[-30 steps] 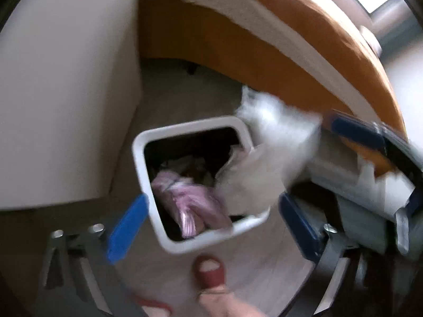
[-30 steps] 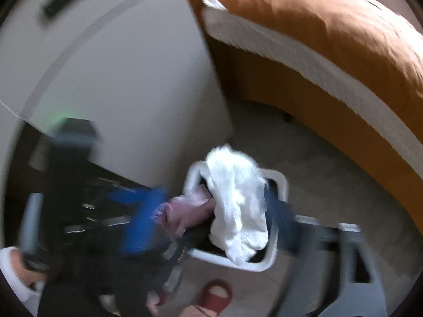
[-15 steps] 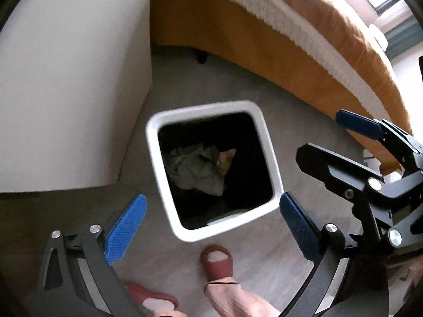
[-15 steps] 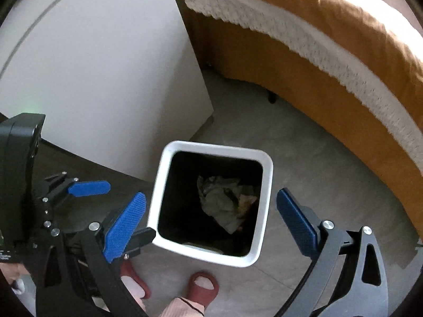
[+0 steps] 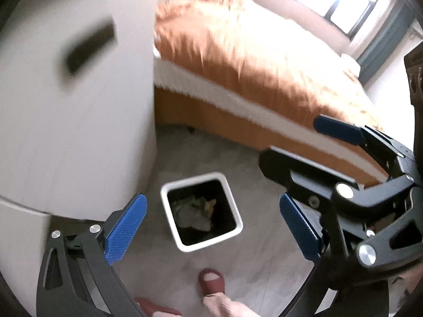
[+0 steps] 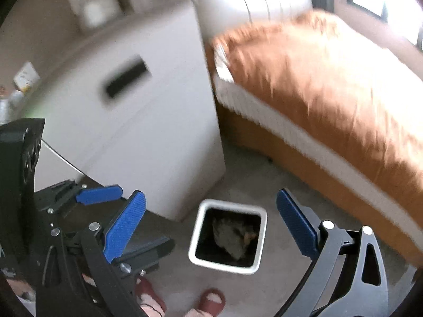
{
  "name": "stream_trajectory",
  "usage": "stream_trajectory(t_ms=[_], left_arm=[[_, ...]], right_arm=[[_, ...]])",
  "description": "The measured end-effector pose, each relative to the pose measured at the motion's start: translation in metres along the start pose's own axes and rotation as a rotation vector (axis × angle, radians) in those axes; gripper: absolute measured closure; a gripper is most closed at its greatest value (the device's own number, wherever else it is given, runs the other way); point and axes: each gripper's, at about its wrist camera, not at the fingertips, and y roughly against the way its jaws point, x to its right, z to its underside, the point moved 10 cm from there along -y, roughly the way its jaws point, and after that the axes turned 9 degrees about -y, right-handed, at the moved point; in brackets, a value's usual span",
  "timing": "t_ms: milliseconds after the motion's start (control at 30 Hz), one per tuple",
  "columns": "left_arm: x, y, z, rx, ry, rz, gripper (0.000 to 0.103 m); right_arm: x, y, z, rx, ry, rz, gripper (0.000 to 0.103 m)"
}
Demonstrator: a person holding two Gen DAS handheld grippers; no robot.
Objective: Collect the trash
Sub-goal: 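Move both open tools back toward the trash pile on the desk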
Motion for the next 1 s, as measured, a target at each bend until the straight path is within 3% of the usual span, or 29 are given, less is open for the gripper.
stream_trajectory(t_ms=[133,267,600,800,1000], left_arm=[[-0.008,0.078,-0.017,0.110,0.058,0.013,0.005],[-0.028,0.141,-0.021,0.193,0.091,-0.045,0.005],[-0.135,0.272,-0.003,0.335,0.190,-0.307,0.005],[-0.219,0.348,0.040,0.388,0.316,-0.475,0.005],[-0.293,0.408,0.081,0.404,0.370,-0.641,0.005]], right_arm=[[-0.043,0.051,-0.041,0.115,0.038,-0.044,0.004],[-0.090,0.087,-0.072,0.193,0.082,-0.091,0.004],[-0.217,0.127,-0.107,0.270,0.254,-0.232,0.004],[-0.305,0.135,-0.112,0.282,0.365,-0.333,0.004],[-0.392,0.129,-0.101,0.272,0.441,-0.424,0.004]])
